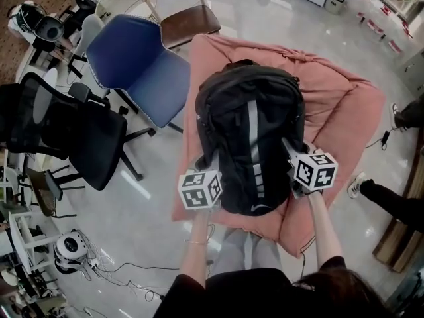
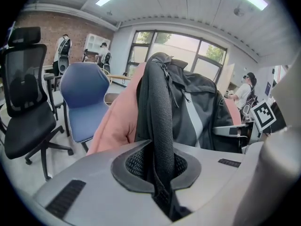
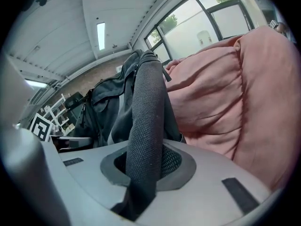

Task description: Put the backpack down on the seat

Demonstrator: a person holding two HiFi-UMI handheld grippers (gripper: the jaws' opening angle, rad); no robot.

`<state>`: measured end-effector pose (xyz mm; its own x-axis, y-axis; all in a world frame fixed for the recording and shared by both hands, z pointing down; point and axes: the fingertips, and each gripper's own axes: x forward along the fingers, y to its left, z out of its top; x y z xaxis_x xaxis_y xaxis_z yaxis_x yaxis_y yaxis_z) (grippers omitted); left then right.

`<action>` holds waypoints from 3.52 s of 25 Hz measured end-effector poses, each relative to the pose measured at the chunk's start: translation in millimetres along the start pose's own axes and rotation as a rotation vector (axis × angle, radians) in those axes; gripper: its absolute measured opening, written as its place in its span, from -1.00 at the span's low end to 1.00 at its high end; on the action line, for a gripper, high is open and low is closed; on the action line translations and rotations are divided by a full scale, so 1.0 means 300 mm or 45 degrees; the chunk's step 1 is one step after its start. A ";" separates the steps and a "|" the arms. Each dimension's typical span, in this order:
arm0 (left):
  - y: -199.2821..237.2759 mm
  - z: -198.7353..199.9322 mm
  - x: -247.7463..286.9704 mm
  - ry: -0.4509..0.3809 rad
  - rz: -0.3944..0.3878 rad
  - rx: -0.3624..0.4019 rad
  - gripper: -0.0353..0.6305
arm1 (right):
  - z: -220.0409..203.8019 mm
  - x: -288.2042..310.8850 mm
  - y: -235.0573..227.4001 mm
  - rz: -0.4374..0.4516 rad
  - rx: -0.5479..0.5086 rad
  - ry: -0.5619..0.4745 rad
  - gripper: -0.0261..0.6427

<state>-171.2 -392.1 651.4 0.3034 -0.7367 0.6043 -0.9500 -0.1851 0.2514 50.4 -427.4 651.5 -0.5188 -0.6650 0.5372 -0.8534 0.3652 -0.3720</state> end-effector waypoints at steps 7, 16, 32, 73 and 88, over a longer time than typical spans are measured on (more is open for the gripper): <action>0.015 -0.012 0.028 -0.027 -0.005 0.028 -0.78 | -0.013 0.027 -0.019 -0.042 -0.007 -0.036 -0.73; 0.014 -0.020 0.031 -0.005 -0.020 0.060 -0.67 | -0.017 0.036 -0.026 -0.071 -0.028 0.000 -0.61; 0.004 0.030 -0.083 -0.031 0.030 0.054 -0.11 | 0.045 -0.086 -0.034 -0.097 0.117 -0.080 -0.17; -0.564 0.594 -0.952 -0.765 -0.369 0.536 -0.86 | 0.532 -0.991 0.658 0.254 -0.403 -0.776 -0.89; -0.562 0.638 -1.011 -0.841 -0.306 0.594 -0.86 | 0.561 -1.041 0.671 0.240 -0.482 -0.875 -0.89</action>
<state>-117.0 -261.9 280.8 0.5337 -0.8452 -0.0283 -0.8421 -0.5281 -0.1094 49.3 -256.0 281.5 -0.6135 -0.7771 -0.1406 -0.7779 0.6253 -0.0623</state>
